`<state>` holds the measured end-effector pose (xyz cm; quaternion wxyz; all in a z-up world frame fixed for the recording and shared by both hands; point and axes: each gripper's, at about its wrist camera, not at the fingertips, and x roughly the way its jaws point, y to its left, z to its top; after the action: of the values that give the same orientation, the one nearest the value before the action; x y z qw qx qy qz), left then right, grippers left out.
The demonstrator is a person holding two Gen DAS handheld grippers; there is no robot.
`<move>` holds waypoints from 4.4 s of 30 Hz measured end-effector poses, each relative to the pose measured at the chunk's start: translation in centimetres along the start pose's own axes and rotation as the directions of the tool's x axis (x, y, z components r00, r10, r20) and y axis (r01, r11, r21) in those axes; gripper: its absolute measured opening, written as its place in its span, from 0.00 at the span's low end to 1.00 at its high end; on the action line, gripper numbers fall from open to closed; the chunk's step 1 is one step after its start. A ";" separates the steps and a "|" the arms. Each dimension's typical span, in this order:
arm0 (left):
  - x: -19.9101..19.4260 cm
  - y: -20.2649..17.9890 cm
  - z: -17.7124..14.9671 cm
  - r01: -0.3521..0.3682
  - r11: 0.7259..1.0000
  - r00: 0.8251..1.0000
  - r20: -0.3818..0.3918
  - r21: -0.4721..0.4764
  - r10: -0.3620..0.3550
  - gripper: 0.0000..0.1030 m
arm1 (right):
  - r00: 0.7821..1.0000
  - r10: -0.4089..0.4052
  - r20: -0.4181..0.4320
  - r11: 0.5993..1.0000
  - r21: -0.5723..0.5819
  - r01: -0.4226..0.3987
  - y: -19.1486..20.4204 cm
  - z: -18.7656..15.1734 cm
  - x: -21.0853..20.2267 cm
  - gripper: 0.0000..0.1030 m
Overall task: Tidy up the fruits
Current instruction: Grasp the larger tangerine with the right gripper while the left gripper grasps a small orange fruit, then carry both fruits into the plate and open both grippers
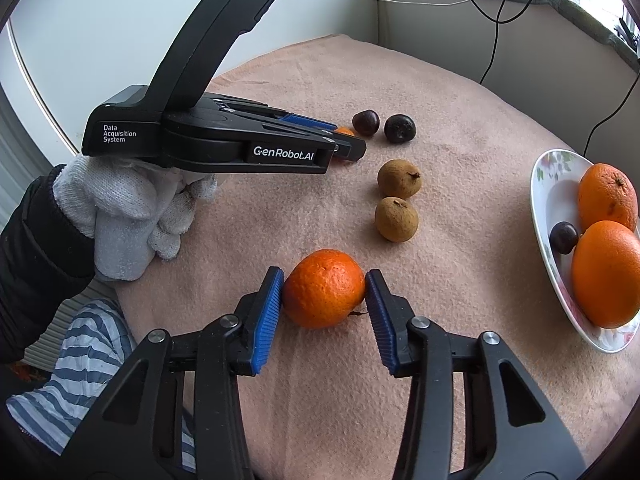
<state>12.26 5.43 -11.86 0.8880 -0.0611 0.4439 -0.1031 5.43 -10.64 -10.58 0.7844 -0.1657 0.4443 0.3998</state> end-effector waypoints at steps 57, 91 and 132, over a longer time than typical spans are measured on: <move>-0.1 -10.7 6.5 0.143 0.981 0.983 0.094 0.132 -0.156 0.22 | 0.960 -0.189 0.207 0.963 0.228 0.141 -11.6 -0.3 -8.1 0.41; 3.2 -13.7 9.3 0.166 0.967 0.981 0.070 0.194 -0.182 0.22 | 0.955 -0.223 0.194 0.961 0.206 0.183 -12.6 0.5 -6.9 0.41; -0.1 -14.3 9.3 0.105 0.972 0.977 0.161 0.208 -0.140 0.78 | 0.936 -0.253 0.247 0.957 0.209 0.203 -11.3 0.2 -8.9 0.76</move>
<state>17.81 -8.31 -3.36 0.9171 -0.0083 0.3472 -0.1959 11.76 -21.87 -4.17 0.8906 -0.0886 0.3449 0.2829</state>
